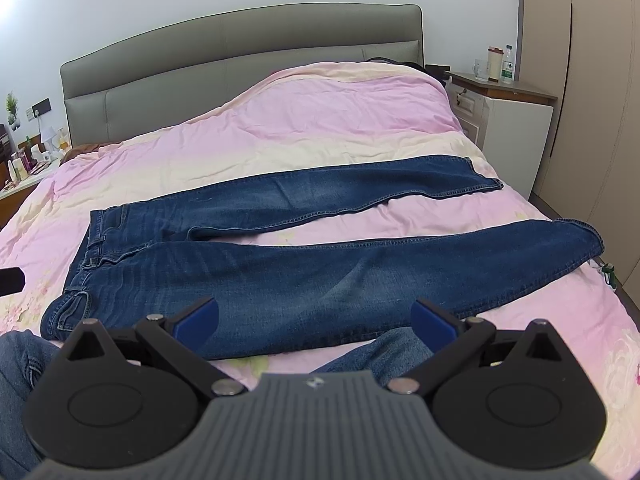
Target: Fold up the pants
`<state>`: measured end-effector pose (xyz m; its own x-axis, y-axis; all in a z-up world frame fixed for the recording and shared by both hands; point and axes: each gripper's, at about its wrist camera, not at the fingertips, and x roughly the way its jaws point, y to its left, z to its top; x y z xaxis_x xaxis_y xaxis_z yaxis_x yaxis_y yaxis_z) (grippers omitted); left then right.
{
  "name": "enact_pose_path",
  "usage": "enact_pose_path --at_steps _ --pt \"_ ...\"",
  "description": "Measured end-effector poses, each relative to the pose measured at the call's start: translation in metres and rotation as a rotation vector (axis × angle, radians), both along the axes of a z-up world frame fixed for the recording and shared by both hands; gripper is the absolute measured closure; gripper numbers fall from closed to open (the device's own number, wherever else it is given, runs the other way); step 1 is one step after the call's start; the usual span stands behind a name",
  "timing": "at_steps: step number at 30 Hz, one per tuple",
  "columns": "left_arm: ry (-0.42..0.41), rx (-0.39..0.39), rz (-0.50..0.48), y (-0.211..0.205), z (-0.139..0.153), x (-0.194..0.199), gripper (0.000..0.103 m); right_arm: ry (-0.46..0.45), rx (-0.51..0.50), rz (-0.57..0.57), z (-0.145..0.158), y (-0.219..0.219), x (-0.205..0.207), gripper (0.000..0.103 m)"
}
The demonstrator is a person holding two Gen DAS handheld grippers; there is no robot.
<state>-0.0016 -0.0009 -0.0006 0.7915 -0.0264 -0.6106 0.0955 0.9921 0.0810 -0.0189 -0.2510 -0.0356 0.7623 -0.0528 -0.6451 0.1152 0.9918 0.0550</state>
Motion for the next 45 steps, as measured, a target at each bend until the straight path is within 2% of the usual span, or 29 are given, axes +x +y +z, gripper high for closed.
enact_pose_path --at_steps 45 --pt "-0.001 -0.004 -0.012 -0.0054 -0.0044 -0.0042 0.018 0.007 0.007 0.010 0.0029 -0.0010 -0.0008 0.005"
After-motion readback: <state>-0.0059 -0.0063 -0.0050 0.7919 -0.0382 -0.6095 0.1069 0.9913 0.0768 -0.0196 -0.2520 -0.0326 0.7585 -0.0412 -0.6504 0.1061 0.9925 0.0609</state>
